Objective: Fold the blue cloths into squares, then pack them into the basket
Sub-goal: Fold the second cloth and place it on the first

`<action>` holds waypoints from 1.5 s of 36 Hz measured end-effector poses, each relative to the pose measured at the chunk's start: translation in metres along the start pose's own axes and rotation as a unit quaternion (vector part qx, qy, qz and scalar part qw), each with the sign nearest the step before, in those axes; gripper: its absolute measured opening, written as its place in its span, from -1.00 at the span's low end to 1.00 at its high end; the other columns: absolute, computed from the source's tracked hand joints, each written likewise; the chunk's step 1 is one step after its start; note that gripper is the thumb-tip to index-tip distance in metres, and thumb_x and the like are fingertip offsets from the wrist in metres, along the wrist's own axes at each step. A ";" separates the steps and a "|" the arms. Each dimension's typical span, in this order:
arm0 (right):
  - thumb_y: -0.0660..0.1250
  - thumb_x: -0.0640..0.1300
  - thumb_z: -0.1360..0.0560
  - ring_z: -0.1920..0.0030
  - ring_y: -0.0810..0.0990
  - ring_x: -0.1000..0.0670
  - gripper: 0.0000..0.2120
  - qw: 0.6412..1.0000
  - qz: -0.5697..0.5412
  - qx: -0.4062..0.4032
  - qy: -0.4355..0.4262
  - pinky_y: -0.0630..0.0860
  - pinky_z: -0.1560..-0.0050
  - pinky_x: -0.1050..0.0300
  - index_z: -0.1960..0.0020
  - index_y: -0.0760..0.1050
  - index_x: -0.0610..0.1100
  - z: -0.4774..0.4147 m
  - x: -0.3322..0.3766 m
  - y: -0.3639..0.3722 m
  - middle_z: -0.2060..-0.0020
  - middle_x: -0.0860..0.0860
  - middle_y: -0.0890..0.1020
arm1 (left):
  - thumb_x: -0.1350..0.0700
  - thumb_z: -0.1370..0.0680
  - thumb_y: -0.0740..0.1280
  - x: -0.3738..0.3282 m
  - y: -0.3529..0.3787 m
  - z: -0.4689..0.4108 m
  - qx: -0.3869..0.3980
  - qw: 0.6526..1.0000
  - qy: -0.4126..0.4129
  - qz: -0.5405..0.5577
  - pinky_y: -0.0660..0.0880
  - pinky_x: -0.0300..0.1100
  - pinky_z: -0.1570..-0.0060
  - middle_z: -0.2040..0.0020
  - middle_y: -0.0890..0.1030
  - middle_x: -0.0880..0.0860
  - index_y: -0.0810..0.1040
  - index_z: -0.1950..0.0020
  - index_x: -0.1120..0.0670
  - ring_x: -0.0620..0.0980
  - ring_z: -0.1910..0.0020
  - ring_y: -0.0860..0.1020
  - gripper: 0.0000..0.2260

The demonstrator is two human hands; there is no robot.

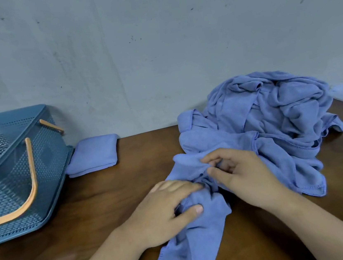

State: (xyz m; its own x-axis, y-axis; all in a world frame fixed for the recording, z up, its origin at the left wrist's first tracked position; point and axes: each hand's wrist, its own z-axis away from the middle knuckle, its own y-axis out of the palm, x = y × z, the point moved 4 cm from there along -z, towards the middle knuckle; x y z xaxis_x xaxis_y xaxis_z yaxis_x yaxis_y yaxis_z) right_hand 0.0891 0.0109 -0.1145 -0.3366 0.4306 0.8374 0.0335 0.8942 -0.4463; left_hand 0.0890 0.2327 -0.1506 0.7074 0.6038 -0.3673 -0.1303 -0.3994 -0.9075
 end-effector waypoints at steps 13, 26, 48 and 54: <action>0.37 0.00 -0.61 -0.33 0.49 -0.13 -0.58 0.909 0.410 -0.054 -0.051 0.54 -0.18 -0.14 -0.46 0.48 0.11 -0.042 -0.016 0.003 -0.44 0.05 0.49 | -0.12 -0.67 0.34 0.020 -0.028 0.010 -0.232 0.973 0.003 -0.016 0.46 -0.06 -0.10 -0.02 0.55 -0.19 0.60 0.00 -0.07 -0.12 -0.07 0.53 -0.84; 0.22 -0.04 -0.65 0.12 0.57 -0.12 -0.87 0.880 0.470 0.048 0.041 0.30 0.32 0.09 -0.04 0.54 -0.02 -0.128 -0.042 0.030 0.16 0.00 0.53 | -0.28 -0.68 0.10 0.042 -0.008 0.008 -0.066 0.980 -0.187 -0.034 0.15 -0.10 -0.60 -0.57 0.38 -0.25 0.44 -0.54 -0.26 -0.23 -0.56 0.27 -0.56; 0.23 -0.28 -0.64 -0.39 0.38 -0.33 -0.62 0.876 0.388 -0.267 -0.106 0.45 -0.31 -0.15 -0.41 0.56 -0.09 -0.177 0.076 -0.188 -0.43 -0.21 0.42 | -0.39 -0.34 -0.32 0.052 -0.011 0.004 -0.055 0.941 -0.327 -0.066 0.05 -0.08 -0.61 -0.69 0.20 -0.07 0.18 -0.70 -0.10 -0.04 -0.66 0.15 -0.03; 0.22 -0.15 -0.67 -0.33 0.52 -0.30 -0.45 0.869 0.478 0.053 0.118 0.50 -0.30 -0.24 -0.65 0.28 -0.05 -0.181 0.002 -0.152 -0.53 -0.20 0.42 | -0.37 -0.56 -0.15 0.047 -0.012 0.003 -0.044 0.938 -0.339 -0.056 0.04 -0.06 -0.63 -0.71 0.15 -0.07 0.11 -0.72 -0.10 -0.02 -0.67 0.11 -0.25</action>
State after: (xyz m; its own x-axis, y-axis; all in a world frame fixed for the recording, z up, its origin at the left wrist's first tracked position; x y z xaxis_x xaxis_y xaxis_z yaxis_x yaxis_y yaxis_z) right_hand 0.2540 -0.1023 0.0120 -0.0007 0.9946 0.1040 0.1004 0.1036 -0.9895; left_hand 0.1217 0.2683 -0.1582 0.1060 0.9335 -0.3427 -0.0021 -0.3444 -0.9388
